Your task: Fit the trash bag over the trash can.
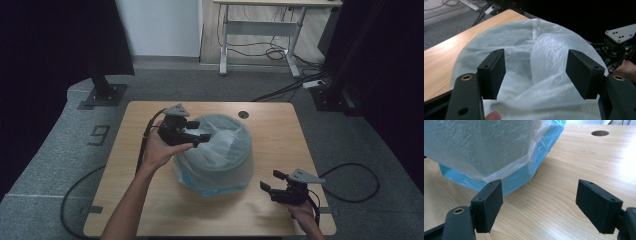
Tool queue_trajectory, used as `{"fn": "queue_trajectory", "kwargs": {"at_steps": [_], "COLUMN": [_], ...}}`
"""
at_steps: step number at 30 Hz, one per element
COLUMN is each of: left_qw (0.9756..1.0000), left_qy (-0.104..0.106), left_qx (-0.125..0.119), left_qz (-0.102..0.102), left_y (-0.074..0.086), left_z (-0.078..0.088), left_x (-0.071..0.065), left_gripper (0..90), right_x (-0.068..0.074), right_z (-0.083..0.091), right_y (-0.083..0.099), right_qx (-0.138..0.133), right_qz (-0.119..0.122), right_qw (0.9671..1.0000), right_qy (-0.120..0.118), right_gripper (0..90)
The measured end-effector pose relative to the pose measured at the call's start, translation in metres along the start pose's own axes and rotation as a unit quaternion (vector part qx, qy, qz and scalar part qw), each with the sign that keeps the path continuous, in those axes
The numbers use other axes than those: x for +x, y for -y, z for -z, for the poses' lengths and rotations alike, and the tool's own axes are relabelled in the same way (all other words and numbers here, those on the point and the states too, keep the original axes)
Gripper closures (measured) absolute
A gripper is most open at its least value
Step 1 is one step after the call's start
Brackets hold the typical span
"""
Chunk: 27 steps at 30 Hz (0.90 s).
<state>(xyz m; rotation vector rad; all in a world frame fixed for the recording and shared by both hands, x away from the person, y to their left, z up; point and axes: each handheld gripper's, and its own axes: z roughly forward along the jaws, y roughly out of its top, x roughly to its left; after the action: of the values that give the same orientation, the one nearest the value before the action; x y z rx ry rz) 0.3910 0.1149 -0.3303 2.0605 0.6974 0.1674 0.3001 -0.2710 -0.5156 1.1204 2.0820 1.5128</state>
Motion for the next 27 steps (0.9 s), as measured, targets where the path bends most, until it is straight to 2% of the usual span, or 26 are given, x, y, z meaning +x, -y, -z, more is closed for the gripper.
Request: {"fn": "queue_trajectory", "kwargs": {"at_steps": [4,11,18,21,27], "left_qw": [0.9998,0.9994,0.9984,0.9979,0.9951], "left_qy": [0.0,0.023,0.022,0.024,0.016], "left_qx": [0.02,0.023,0.051,0.061,0.098], "left_qz": [-0.004,0.014,0.011,0.002,0.0], "left_y": [-0.011,-0.021,-0.034,-0.036,-0.04], "left_z": [-0.014,-0.028,-0.049,-0.057,-0.073], "left_x": [0.002,0.011,0.009,0.005,0.003], "left_gripper": [32.1,31.8,31.7,32.2,33.0], "right_x": [-0.001,-0.003,-0.001,0.0,0.0], "right_z": [0.001,0.001,0.0,0.0,-0.001], "right_y": [0.0,0.001,0.002,0.002,0.003], "right_qx": [0.003,0.004,0.006,0.009,0.013], "right_qz": [0.0,-0.004,0.0,0.004,0.006], "right_qw": [1.0,1.0,1.0,0.9999,0.9999], "right_qy": [0.001,0.003,-0.004,-0.005,-0.007], "right_gripper": [21.0,20.9,20.9,21.0,21.0]}}
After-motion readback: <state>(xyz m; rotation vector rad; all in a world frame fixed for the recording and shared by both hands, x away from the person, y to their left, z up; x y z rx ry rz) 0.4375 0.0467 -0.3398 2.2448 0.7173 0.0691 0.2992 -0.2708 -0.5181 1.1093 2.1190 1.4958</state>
